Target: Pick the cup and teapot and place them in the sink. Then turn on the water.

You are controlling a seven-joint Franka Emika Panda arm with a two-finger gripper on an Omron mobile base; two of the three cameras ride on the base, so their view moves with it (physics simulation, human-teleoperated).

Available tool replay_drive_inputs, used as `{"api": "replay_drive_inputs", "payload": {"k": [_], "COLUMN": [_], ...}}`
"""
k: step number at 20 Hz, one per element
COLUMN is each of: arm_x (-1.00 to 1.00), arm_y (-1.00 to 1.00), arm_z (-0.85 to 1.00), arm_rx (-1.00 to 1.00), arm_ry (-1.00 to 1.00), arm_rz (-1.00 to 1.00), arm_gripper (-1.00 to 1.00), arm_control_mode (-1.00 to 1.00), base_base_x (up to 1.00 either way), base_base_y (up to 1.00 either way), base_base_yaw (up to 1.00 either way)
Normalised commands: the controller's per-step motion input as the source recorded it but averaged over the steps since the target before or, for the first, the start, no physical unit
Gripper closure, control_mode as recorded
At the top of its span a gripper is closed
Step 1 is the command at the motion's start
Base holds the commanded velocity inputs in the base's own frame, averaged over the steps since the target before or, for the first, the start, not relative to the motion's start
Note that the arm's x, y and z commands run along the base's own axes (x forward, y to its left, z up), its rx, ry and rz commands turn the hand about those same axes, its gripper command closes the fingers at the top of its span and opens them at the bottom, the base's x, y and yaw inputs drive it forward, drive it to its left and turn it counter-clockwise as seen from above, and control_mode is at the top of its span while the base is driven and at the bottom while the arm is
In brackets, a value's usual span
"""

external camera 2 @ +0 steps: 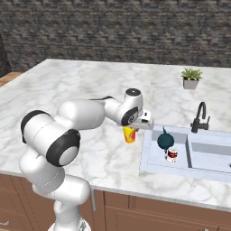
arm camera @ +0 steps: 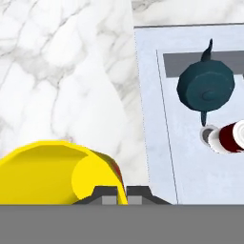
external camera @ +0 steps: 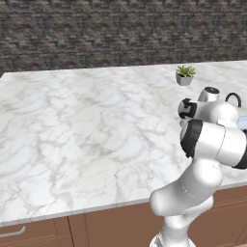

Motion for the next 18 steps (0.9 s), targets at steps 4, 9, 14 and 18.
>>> {"api": "replay_drive_inputs", "payload": {"k": [4, 9, 14, 18], "arm_x": [0.0, 0.0, -0.07, -0.05], "arm_y": [-0.38, -0.41, -0.44, -0.43], "arm_z": [0.0, 0.0, 0.0, 0.0], "arm_rx": [0.0, 0.0, 0.0, 0.0], "arm_ry": [0.0, 0.0, 0.0, 0.0], "arm_rz": [0.0, 0.0, 0.0, 0.0], "arm_gripper": [1.0, 1.0, 1.0, 1.0], "arm_control_mode": [-1.0, -1.0, -1.0, -1.0], "base_base_x": [0.0, 0.0, 0.0, 0.0], "base_base_y": [0.0, 0.0, 0.0, 0.0], "base_base_yaw": [0.0, 0.0, 0.0, 0.0]}}
